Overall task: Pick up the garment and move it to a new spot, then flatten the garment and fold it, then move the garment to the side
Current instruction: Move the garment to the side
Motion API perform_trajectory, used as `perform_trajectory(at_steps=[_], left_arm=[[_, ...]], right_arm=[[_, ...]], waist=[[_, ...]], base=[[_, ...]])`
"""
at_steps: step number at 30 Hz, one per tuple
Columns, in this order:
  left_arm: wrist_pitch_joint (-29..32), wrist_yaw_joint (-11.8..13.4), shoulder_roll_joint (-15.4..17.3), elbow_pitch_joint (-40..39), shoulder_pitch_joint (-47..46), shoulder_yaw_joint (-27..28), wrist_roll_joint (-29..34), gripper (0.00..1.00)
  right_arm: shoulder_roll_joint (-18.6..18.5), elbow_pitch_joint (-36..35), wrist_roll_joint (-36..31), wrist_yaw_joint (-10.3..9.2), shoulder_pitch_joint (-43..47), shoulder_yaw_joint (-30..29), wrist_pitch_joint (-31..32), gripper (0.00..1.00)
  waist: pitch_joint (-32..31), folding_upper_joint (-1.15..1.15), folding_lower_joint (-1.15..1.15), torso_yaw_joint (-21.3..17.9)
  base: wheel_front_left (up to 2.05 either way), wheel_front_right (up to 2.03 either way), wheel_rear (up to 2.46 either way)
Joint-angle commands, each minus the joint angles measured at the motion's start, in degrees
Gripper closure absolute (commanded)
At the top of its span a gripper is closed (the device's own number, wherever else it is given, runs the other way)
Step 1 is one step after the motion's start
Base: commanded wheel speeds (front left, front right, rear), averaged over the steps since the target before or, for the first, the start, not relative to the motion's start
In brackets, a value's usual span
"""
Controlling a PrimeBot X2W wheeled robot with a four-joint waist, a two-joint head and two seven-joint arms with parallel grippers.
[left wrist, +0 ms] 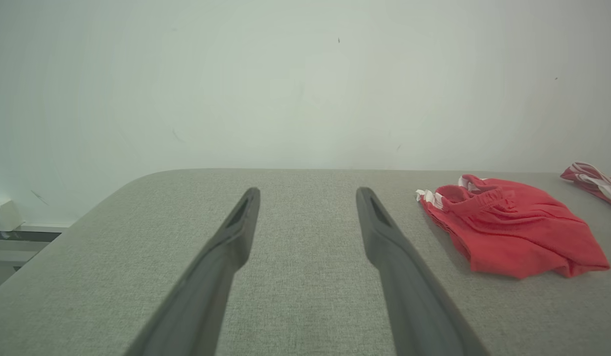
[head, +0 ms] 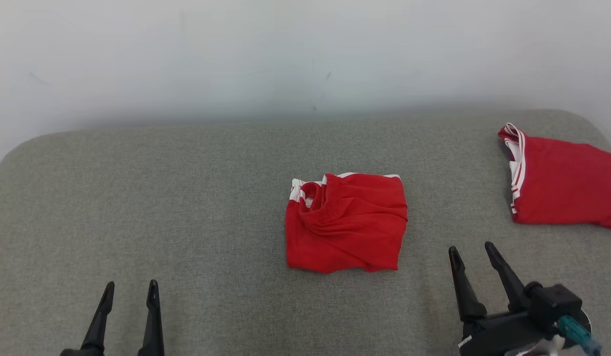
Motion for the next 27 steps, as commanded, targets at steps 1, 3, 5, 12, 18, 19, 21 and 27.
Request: perform_trajectory(at_steps=[1,3,5,12,18,19,21,27], left_arm=[[-0.2,0.1,0.0,-0.2,-0.8,-0.4,-0.1,0.0],[-0.2,0.1,0.0,-0.1,-1.3,-0.7,-0.2,0.0],[-0.2,0.1,0.0,0.0,-1.6,-1.1,-0.1,0.0],[-0.2,0.1,-0.2,0.1,-3.5,-2.6,0.0,0.0],[-0.2,0.1,-0.2,1.0,-6.0,-4.3,-0.6,0.0],[-0.2,0.1,-0.2,1.2,-6.3,-4.4,-0.8,0.0],[-0.2,0.1,-0.2,1.4,-7.0,-4.9,-0.9,0.0],[-0.2,0.1,-0.4,1.8,-8.0,-5.4,-1.1,0.0]], right_arm=[[-1.0,1.3,0.0,-0.15,-2.6,0.6,0.6,0.0],[-1.4,2.8,0.3,-0.15,-5.3,1.0,1.5,0.0],[-2.1,4.7,0.6,-0.15,-8.3,1.6,2.6,0.0],[-3.6,12.5,1.5,-0.15,-17.8,3.4,5.7,0.0],[-4.2,21.9,3.0,-0.15,-25.9,4.9,8.7,0.0],[-4.2,23.6,3.2,-0.15,-26.9,5.1,9.2,0.0],[-4.2,26.6,3.6,-0.15,-28.8,5.3,9.7,0.0],[-2.7,36.5,5.6,-0.15,-32.7,5.6,10.7,0.0]], waist=[[0.7,0.0,0.0,0.5],[1.3,0.0,0.0,0.9],[2.0,0.0,0.0,1.4],[4.3,0.0,0.0,3.4],[7.0,0.0,0.0,5.9],[7.3,0.0,0.0,6.2],[8.0,0.0,0.0,6.8],[9.3,0.0,0.0,7.8]], base=[[0.0,0.0,0.0],[0.0,0.0,0.0],[0.0,0.0,0.0],[0.0,0.0,0.0],[0.0,0.0,0.0],[0.0,0.0,0.0],[0.0,0.0,0.0],[0.0,0.0,0.0]])
